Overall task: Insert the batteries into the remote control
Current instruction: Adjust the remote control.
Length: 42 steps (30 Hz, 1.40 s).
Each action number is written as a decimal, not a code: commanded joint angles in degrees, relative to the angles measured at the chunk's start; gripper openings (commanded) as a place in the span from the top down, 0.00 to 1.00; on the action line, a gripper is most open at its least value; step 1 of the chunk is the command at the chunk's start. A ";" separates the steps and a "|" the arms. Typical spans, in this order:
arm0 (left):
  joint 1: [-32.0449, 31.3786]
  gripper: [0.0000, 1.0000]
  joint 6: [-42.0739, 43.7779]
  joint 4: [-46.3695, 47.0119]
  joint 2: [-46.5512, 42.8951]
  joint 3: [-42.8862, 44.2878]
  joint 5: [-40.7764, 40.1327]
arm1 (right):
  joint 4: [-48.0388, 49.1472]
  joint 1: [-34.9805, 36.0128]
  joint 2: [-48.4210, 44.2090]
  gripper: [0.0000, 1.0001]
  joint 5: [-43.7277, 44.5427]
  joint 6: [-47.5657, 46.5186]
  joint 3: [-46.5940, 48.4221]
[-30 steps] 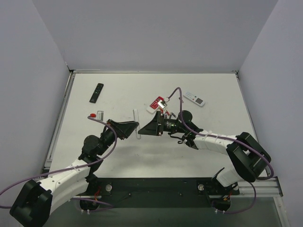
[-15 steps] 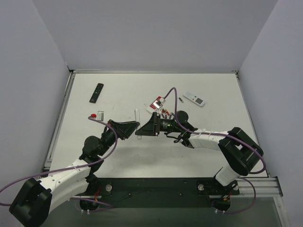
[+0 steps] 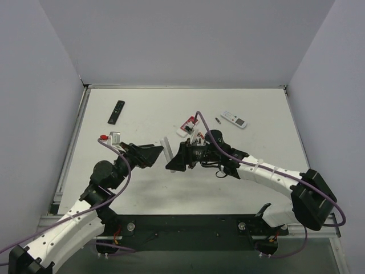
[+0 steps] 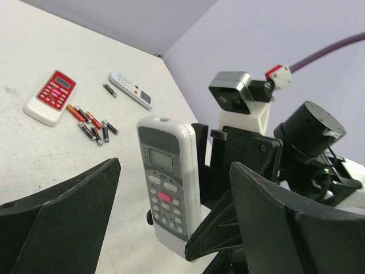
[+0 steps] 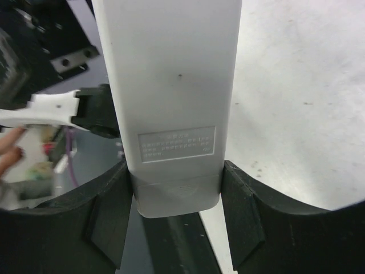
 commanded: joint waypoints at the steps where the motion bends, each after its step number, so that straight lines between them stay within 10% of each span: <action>1: -0.09 0.11 6.12 -19.44 -2.75 7.24 -4.50 | -25.25 3.78 -4.93 1.00 16.31 -21.13 7.99; 14: -2.98 0.10 0.41 -17.10 9.55 10.68 -1.77 | -35.65 12.40 -2.12 1.00 37.59 -27.47 14.25; 33: -9.49 0.39 -6.45 -4.62 14.91 3.73 -10.22 | -31.08 15.65 0.08 1.00 41.82 -25.54 13.02; 42: -9.93 0.91 -7.68 -3.12 13.95 2.15 -11.71 | -30.02 15.65 -0.54 0.97 41.82 -24.48 11.79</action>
